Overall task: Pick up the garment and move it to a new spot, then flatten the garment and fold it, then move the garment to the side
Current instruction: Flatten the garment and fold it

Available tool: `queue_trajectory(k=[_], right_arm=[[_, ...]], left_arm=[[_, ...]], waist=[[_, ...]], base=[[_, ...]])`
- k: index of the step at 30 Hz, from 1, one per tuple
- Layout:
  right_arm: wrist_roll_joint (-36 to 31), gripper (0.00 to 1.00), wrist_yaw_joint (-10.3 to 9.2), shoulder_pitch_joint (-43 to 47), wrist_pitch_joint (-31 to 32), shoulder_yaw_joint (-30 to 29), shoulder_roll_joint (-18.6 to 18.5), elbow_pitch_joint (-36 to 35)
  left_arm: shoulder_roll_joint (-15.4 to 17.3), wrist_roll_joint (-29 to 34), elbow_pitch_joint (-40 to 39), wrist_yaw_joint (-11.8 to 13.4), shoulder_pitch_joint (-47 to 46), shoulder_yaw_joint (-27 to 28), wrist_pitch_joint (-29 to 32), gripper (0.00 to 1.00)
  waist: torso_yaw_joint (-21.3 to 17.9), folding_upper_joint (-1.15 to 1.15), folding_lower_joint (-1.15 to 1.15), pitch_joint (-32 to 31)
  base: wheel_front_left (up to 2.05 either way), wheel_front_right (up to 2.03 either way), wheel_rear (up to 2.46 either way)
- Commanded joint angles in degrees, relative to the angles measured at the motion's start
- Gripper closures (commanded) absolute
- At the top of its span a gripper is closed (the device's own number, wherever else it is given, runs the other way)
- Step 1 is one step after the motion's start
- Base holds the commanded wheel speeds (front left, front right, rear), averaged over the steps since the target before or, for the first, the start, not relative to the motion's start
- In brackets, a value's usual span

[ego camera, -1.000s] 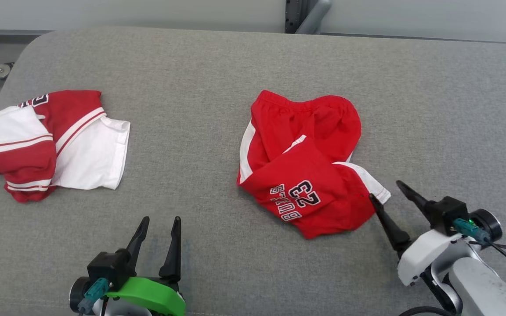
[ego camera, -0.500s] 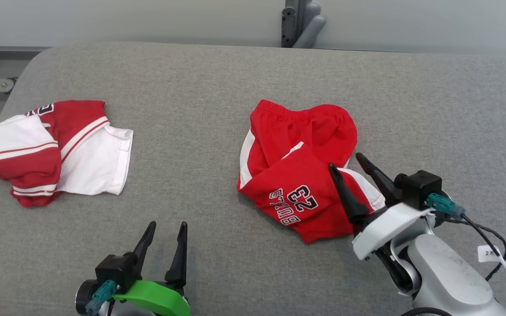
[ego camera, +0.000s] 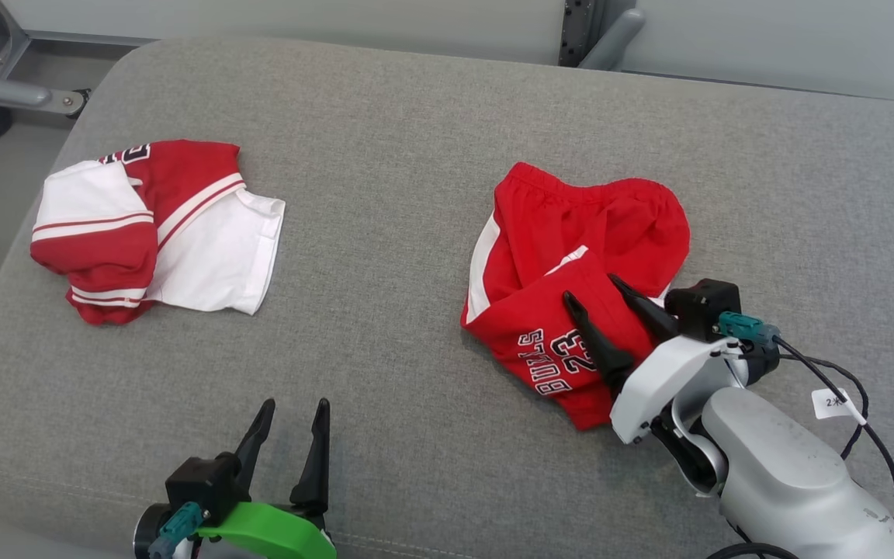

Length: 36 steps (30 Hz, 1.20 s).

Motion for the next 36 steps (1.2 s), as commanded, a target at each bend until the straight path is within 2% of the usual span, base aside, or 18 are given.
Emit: queue_trajectory(k=[1,2,3,4,9,15,22,23,24,28,31,36], right_arm=[[1.09,0.40,-0.06,-1.06,-0.02,1.08,-0.64,0.77],[1.36,0.60,-0.06,-1.43,-0.02,1.69,-0.81,1.11],[1.71,0.76,-0.06,-1.71,-0.02,2.29,-0.91,1.45],[2.03,1.00,-0.06,-2.03,-0.02,2.73,-0.97,1.65],[3.12,1.00,-0.06,-3.47,-0.02,3.87,-1.54,1.18],[1.62,1.00,-0.06,-5.68,-0.02,3.27,-1.70,-3.16],[-1.35,1.00,-0.05,-11.41,-0.02,4.54,1.86,-14.39],[-2.13,1.00,-0.05,-13.30,-0.03,5.37,2.97,-18.75],[-2.13,1.00,-0.05,-13.30,-0.03,5.37,2.97,-18.75],[-3.42,1.00,-0.05,-14.39,-0.01,4.64,4.17,-27.52],[-3.67,1.00,-0.06,-11.11,-0.01,4.19,2.29,-30.97],[-2.20,1.00,-0.06,-3.31,-0.02,5.36,-4.03,-26.76]], left_arm=[[0.14,-0.45,-0.14,0.06,-0.03,0.06,-0.01,0.00],[0.14,-0.56,-0.17,0.06,-0.17,0.06,-0.01,0.00],[0.14,-0.65,-0.19,0.06,-0.33,-0.01,-0.01,0.00],[0.14,-0.85,-0.23,0.06,-0.49,-0.08,-0.01,0.00],[0.15,-1.36,-0.26,0.06,-1.08,-0.37,-0.01,0.00],[0.15,-1.73,0.13,0.06,-1.23,-0.61,-0.01,0.00],[0.16,-0.57,1.06,0.06,-0.53,-0.66,-0.01,0.00],[0.15,-0.19,1.24,0.06,-0.17,-0.40,-0.01,0.00],[0.15,-0.19,1.24,0.06,-0.17,-0.40,-0.01,0.00],[0.15,0.67,1.46,0.06,0.43,-0.02,0.00,0.00],[0.14,0.90,1.29,0.06,0.98,0.46,-0.01,0.00],[0.13,0.77,1.56,0.05,1.48,0.81,-0.01,0.00]], waist=[[0.19,0.00,0.00,0.52],[0.14,0.00,0.00,0.62],[0.07,0.00,0.00,0.71],[-0.02,0.00,0.00,0.78],[-0.42,0.00,0.00,0.91],[-0.22,0.00,0.00,0.56],[1.03,0.00,0.00,-1.82],[1.61,0.00,0.00,-2.71],[1.61,0.00,0.00,-2.71],[2.29,0.00,0.00,-3.79],[2.27,0.00,0.00,-3.95],[0.64,0.00,0.00,-3.39]], base=[[0.00,0.00,0.00],[0.00,0.00,0.00],[0.00,0.00,0.00],[0.00,0.00,0.00],[0.00,0.00,0.00],[0.00,0.00,0.00],[0.00,0.00,0.00],[0.00,0.00,0.00],[0.00,0.00,0.00],[0.00,0.00,0.00],[0.00,0.00,0.00],[0.00,0.00,0.00]])
